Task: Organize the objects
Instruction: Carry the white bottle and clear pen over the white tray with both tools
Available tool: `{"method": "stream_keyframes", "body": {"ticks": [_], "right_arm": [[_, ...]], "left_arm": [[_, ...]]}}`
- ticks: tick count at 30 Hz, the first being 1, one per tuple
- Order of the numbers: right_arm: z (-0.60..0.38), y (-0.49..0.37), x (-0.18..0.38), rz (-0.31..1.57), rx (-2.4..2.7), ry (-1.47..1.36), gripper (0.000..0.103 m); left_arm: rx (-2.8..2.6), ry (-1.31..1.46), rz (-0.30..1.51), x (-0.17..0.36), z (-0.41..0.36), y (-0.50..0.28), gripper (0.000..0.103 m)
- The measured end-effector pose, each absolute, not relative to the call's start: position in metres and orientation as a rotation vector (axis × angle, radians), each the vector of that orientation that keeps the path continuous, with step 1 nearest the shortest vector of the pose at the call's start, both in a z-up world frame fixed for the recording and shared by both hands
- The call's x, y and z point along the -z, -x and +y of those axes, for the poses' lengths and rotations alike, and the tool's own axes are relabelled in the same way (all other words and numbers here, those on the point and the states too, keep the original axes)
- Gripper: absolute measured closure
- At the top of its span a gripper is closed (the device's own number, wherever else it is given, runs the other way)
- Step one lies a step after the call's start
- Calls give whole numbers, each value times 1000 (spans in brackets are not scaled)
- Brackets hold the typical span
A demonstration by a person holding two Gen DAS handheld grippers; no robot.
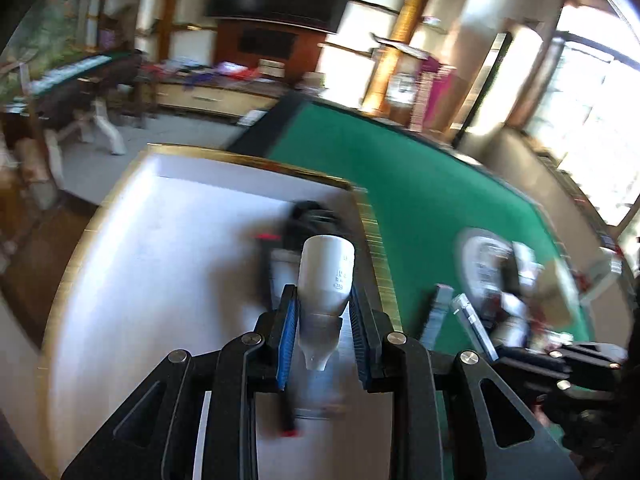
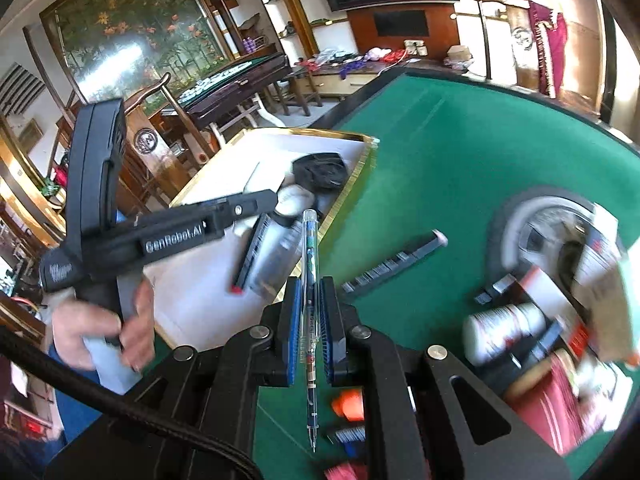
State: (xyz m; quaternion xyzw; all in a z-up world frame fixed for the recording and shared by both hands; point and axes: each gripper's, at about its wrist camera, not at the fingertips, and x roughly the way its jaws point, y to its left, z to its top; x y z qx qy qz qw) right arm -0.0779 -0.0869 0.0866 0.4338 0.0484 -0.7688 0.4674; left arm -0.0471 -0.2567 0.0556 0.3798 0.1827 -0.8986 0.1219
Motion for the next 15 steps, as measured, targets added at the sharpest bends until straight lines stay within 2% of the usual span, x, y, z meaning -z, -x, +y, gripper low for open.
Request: {"method": "stream_keyframes", "body": {"ticks": [7, 15], "right_arm": [[-152, 97, -69, 85, 1849, -1123, 95], [-178, 115, -46, 63, 1853, -1192, 95]], "left_arm": [[2473, -1106, 563, -38, -280, 45, 81], [2415, -1140, 573, -28, -287, 47, 81]]}}
